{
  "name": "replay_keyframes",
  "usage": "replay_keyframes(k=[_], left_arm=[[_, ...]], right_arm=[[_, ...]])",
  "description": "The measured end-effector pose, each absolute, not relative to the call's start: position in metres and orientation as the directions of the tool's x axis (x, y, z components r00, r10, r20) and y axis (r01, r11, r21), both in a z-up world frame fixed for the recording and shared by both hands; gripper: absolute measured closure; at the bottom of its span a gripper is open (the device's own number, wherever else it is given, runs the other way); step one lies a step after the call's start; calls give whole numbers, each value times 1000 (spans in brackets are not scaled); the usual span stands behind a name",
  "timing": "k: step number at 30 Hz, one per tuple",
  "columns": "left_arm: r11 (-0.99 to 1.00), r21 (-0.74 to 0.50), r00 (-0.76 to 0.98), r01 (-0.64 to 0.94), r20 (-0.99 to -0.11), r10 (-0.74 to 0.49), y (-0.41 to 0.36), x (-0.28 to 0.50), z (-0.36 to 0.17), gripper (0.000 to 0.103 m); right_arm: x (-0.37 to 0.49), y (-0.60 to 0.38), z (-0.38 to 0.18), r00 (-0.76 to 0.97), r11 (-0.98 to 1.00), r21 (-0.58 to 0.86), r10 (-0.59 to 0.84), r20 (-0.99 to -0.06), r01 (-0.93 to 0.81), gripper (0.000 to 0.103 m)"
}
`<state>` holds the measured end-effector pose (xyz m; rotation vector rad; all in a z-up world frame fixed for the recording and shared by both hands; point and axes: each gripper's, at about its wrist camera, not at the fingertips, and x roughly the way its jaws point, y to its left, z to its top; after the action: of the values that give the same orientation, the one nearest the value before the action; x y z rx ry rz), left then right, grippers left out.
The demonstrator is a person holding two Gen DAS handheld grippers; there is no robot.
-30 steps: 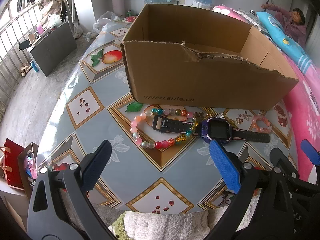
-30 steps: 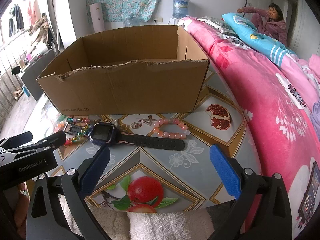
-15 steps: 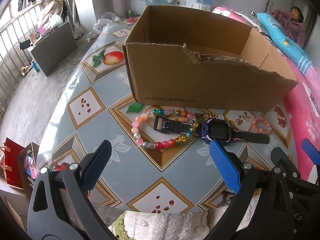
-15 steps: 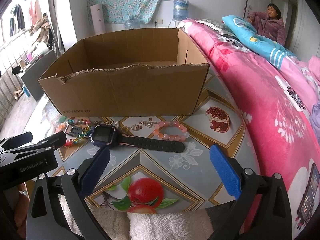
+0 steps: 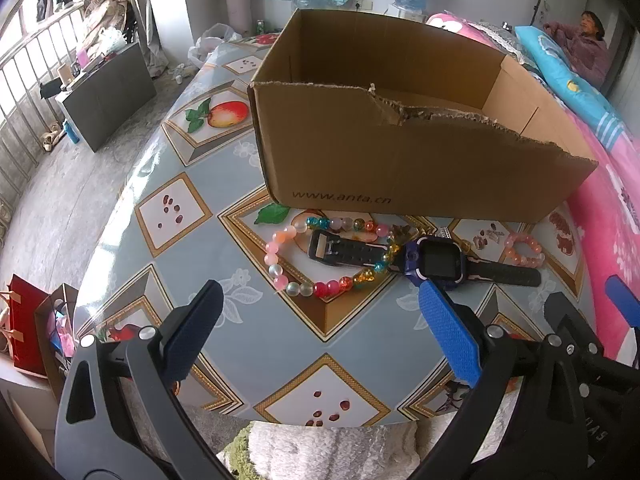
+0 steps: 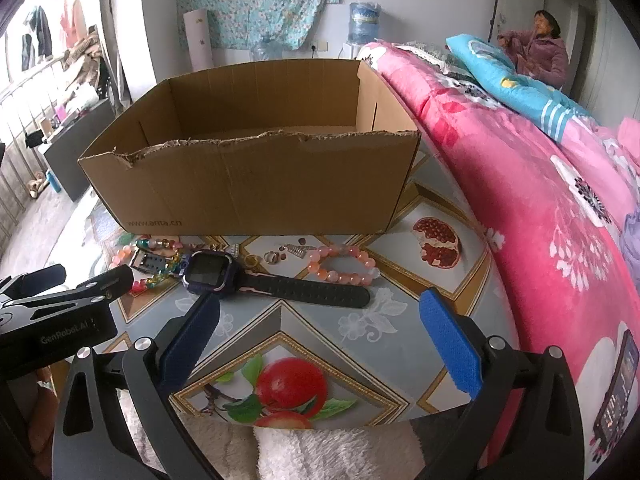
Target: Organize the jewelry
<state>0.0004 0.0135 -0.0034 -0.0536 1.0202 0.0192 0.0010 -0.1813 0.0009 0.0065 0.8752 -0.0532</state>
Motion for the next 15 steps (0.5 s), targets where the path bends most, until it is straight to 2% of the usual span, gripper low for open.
replay_keyframes(k=[15], left_arm=[[1000, 7, 592, -18, -806, 16, 28, -9, -1, 8]], right_arm=[[-9, -182, 5, 716, 998, -48, -11, -698, -32, 5]])
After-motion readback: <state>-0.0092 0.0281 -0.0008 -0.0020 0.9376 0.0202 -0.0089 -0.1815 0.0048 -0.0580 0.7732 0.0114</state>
